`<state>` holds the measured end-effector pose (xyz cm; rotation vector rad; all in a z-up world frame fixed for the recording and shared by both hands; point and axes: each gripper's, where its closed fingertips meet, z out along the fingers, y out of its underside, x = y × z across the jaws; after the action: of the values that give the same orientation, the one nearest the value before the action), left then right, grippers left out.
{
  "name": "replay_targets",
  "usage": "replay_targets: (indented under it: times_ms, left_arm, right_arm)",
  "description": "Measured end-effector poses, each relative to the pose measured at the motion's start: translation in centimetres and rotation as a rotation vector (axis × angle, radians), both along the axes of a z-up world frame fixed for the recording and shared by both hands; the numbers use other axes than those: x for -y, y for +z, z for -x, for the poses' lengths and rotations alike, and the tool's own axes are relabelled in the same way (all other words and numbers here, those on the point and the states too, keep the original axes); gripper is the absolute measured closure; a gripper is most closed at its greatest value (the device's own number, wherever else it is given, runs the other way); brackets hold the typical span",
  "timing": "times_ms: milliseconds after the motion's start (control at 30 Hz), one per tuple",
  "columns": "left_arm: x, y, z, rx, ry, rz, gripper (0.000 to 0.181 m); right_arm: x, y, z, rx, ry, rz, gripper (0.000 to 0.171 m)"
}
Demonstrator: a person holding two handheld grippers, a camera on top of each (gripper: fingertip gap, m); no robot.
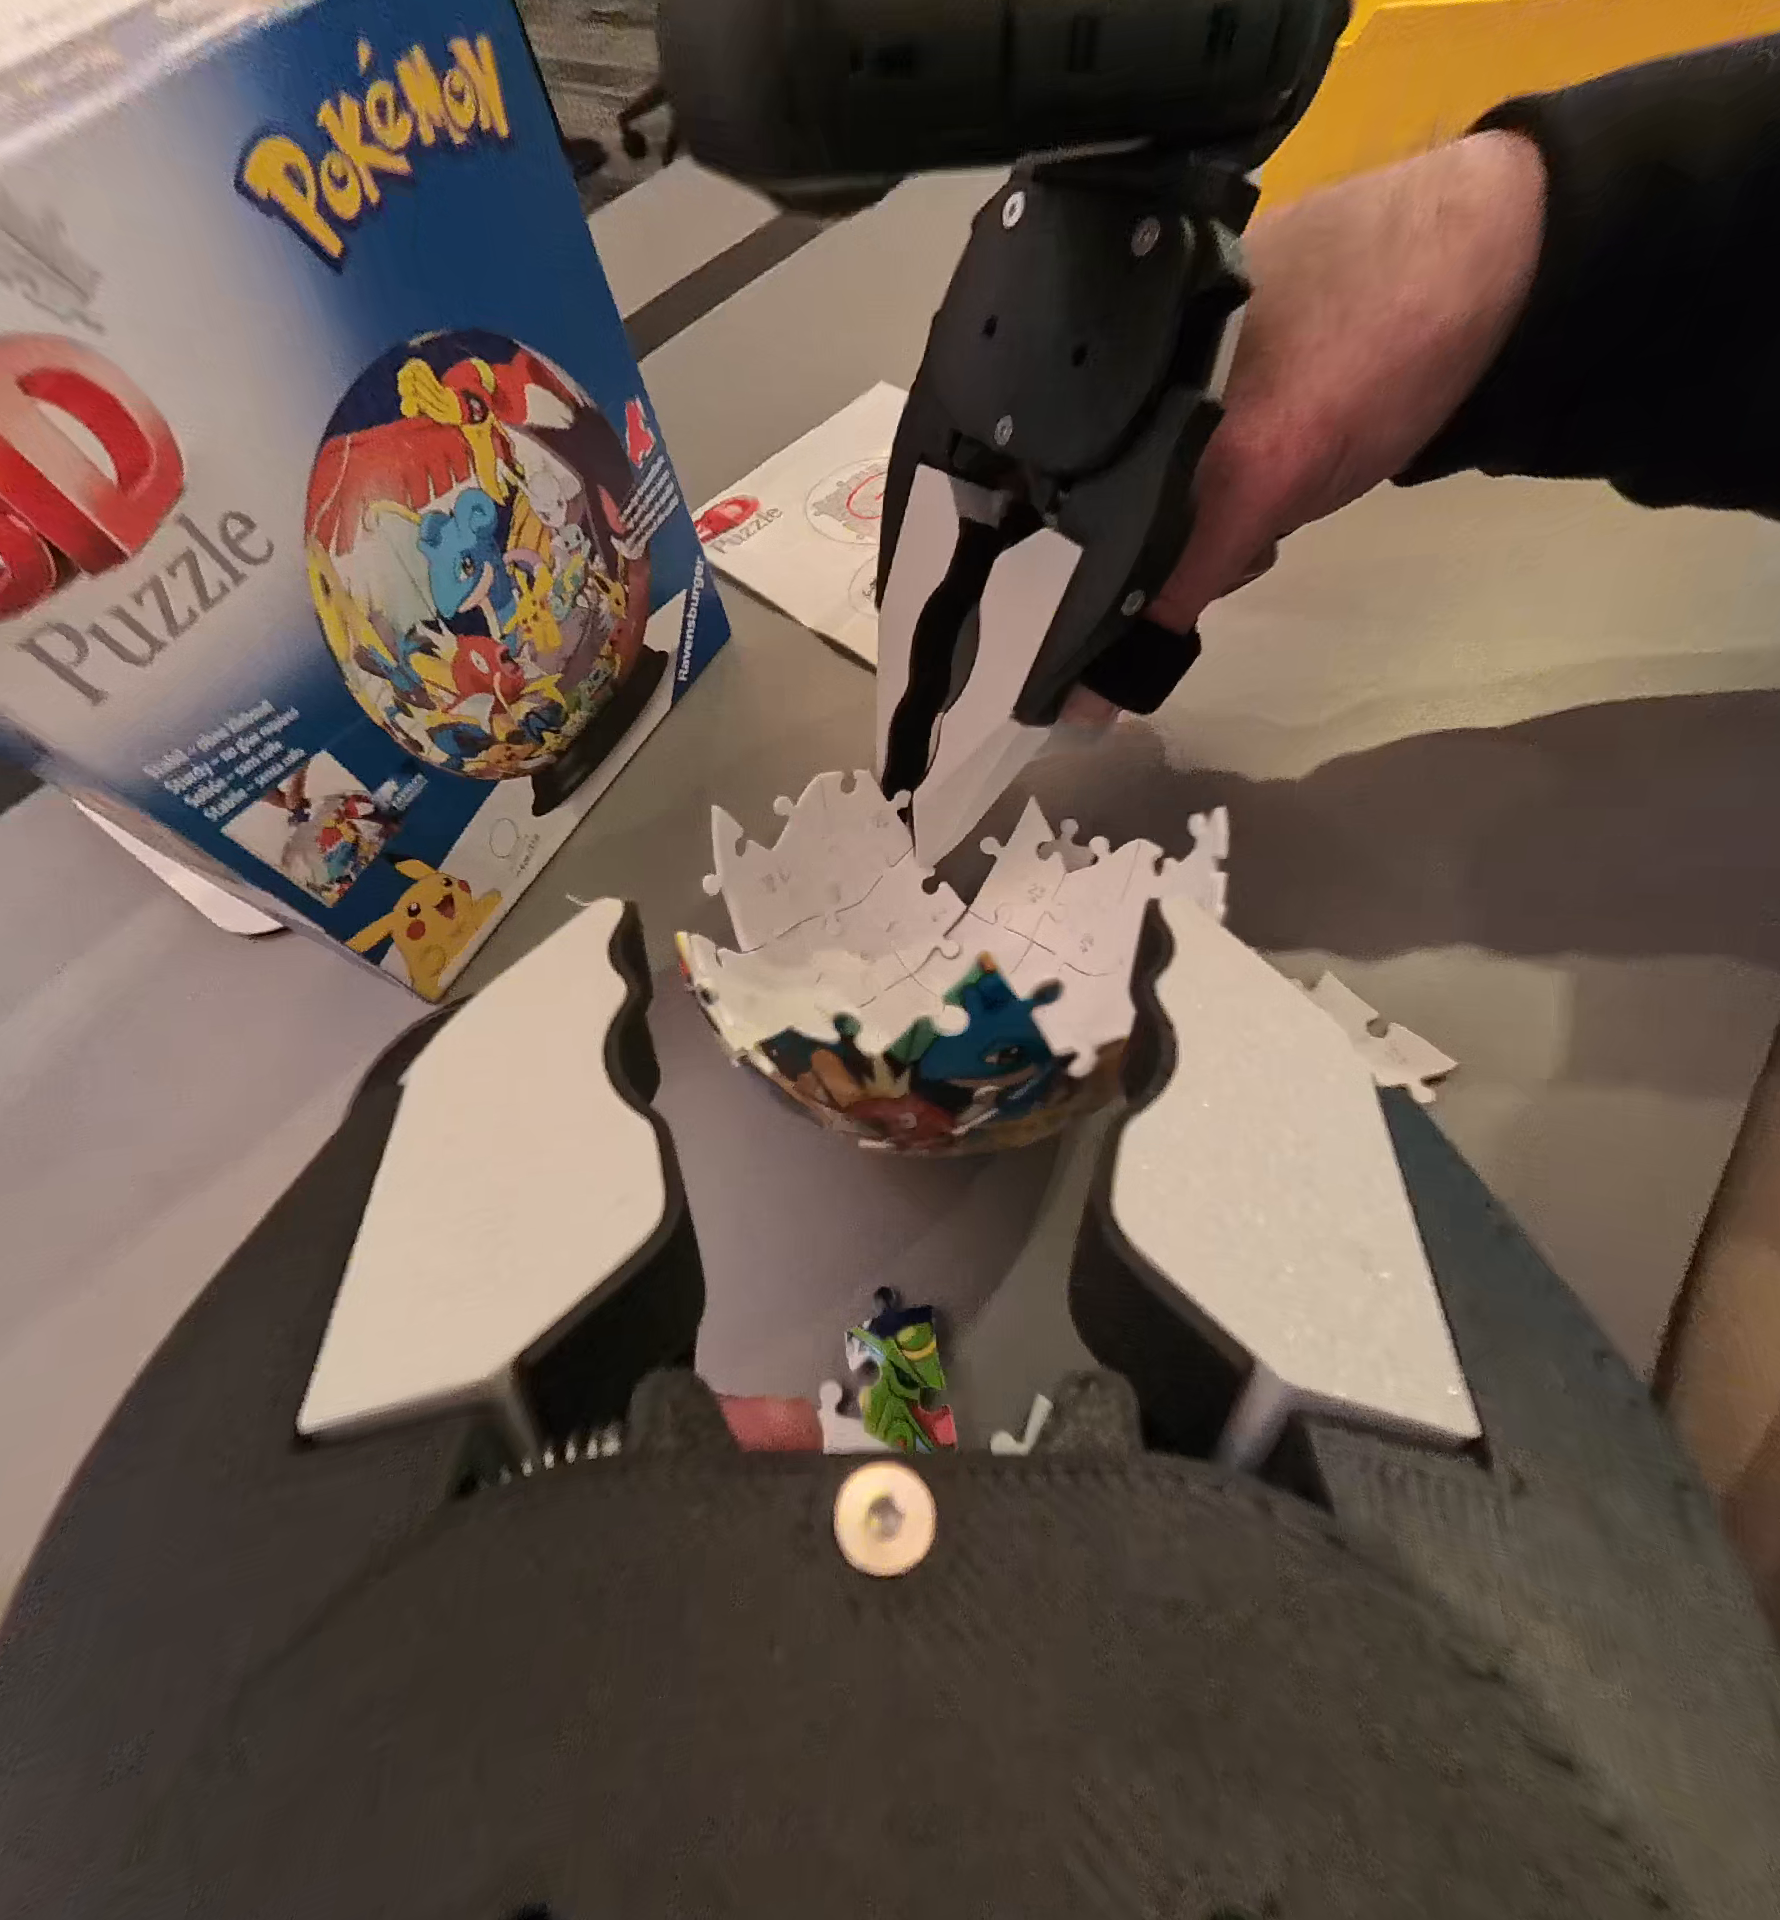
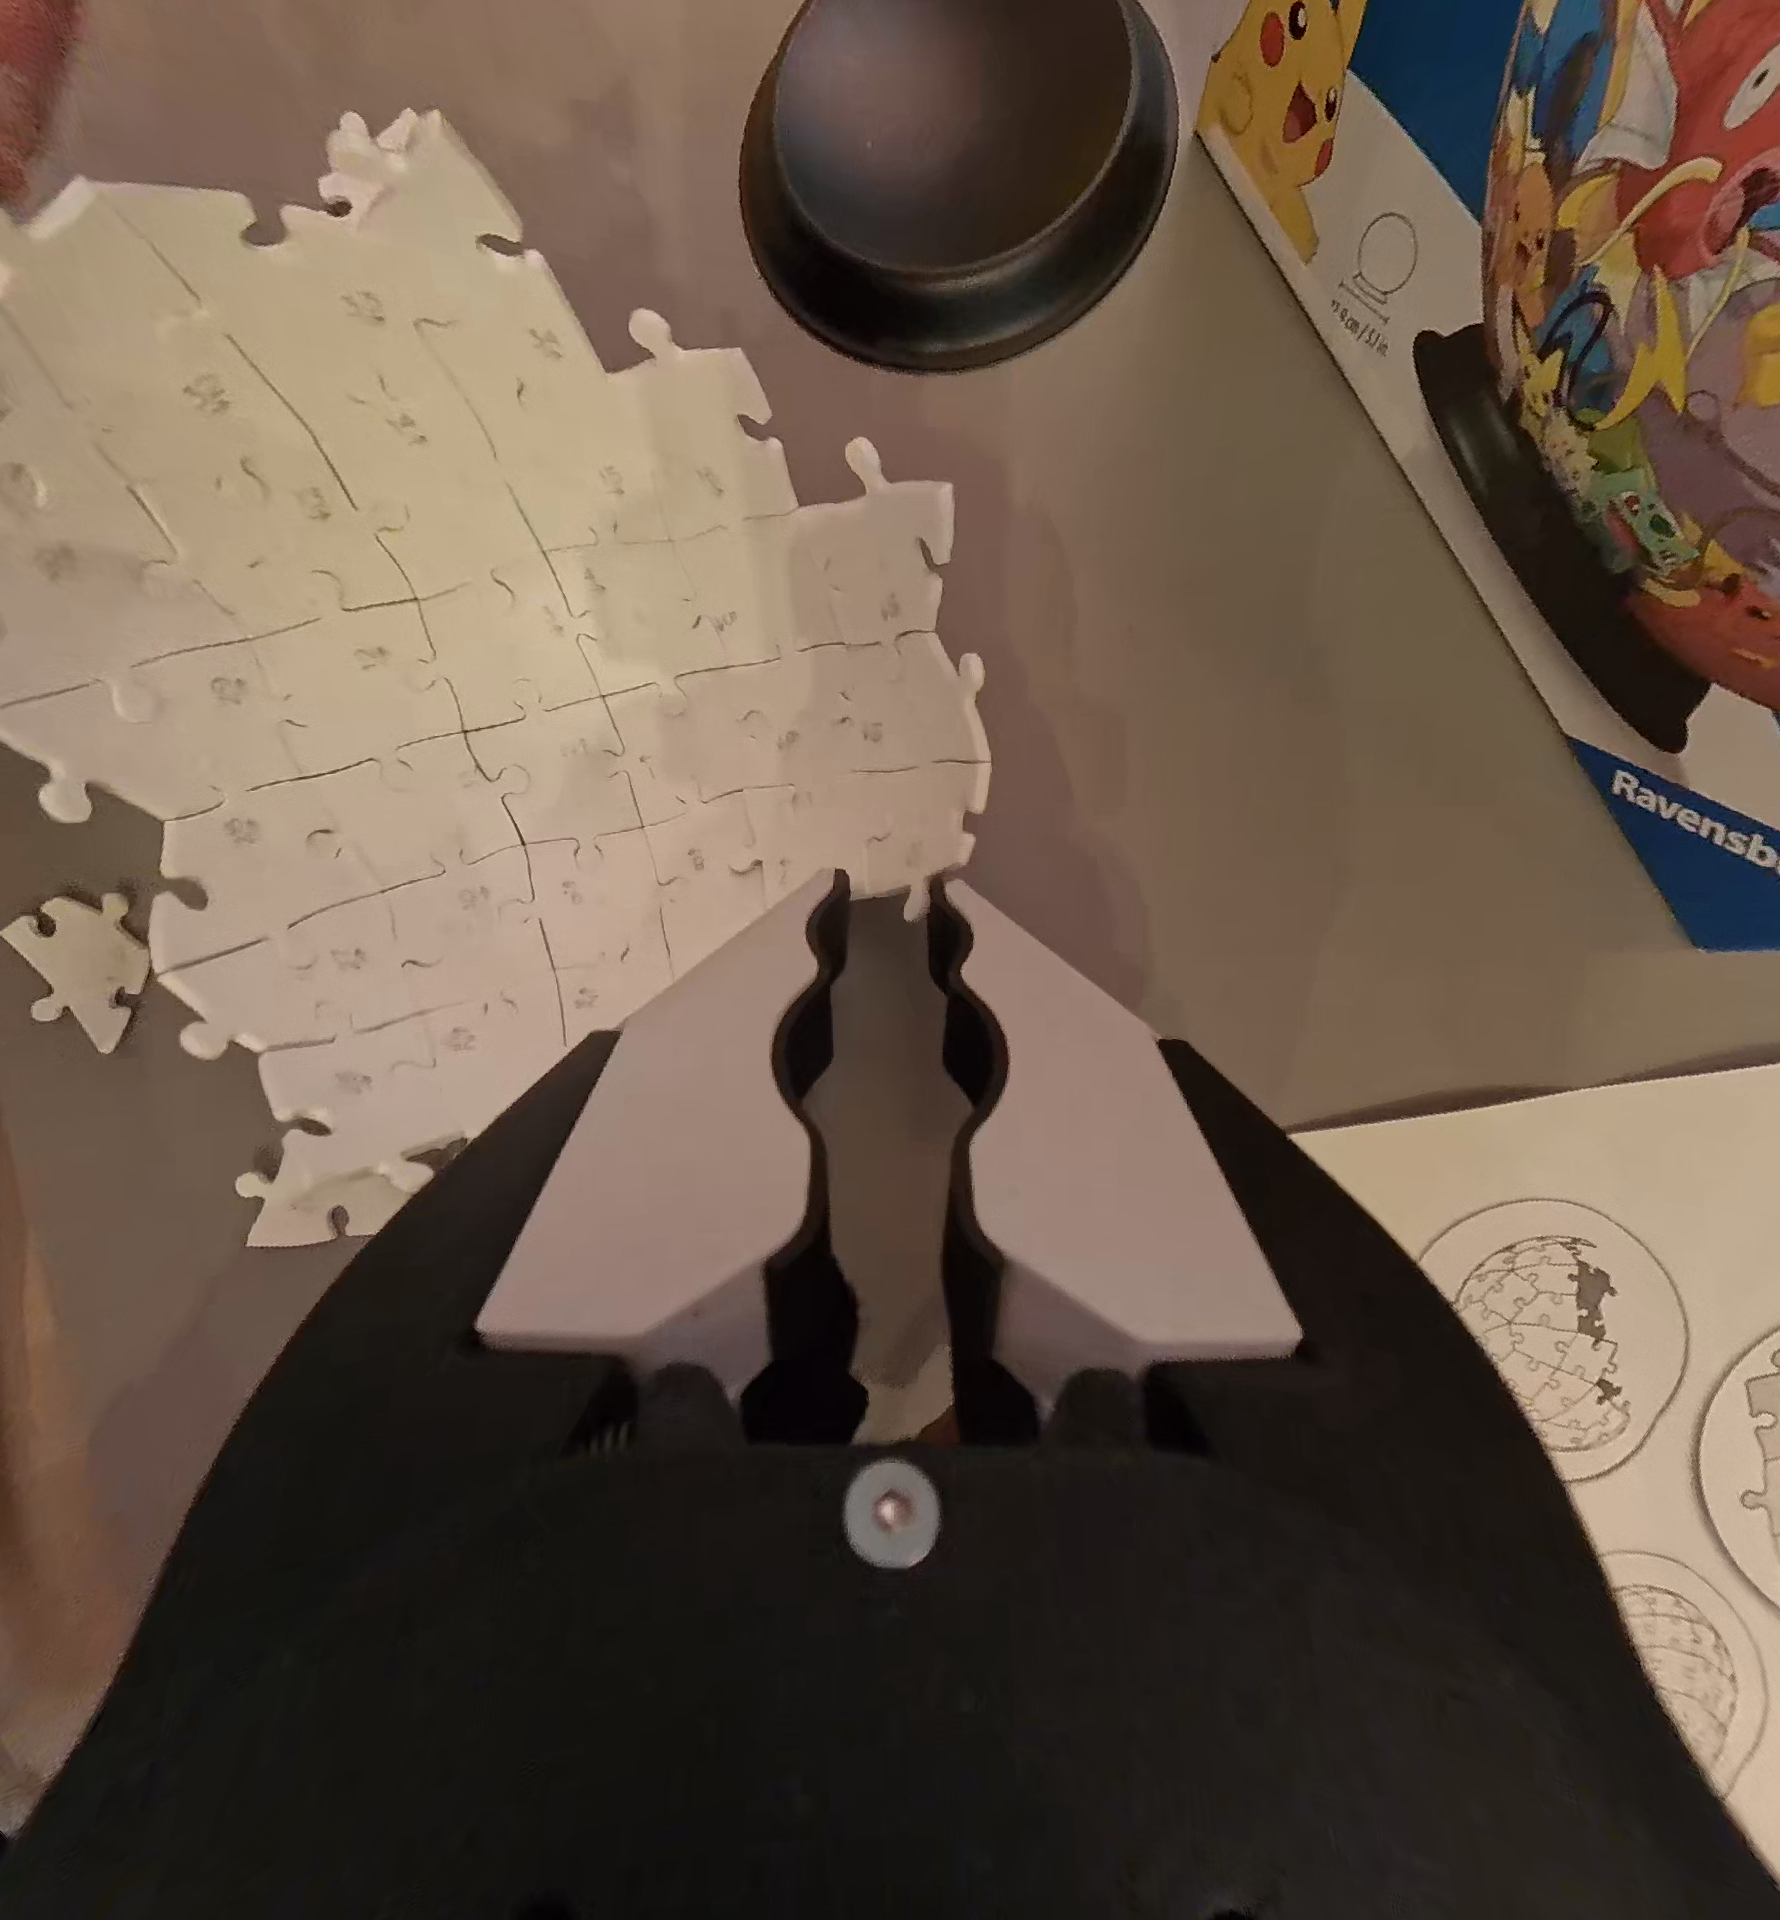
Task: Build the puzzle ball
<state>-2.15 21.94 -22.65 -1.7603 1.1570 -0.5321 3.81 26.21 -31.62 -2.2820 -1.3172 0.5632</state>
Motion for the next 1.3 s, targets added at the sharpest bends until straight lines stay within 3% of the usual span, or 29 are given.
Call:
replay_targets:
  times_ms: [167,333,533,1300]
  left_arm:
    - [2.1,0.6,-0.2,-0.038,0.002,-0.017,0.092]
    - [3.5,-1.8,0.5,-0.043,0.07,0.039,0.091]
    - [3.5,-3.5,0.6,-0.059,0.104,0.049,0.088]
    - [2.6,-5.5,0.2,-0.045,0.118,0.087,0.087]
  right_arm:
    - [0.2,-0.3,-0.1,0.005,-0.002,-0.038,0.155]
    - [0.4,-0.7,0.1,0.012,-0.005,-0.068,0.15]
    - [0.8,-1.1,0.5,0.04,-0.013,-0.087,0.132]
    - [-0.1,-1.4,1.0,0.085,-0.058,-0.03,0.131]
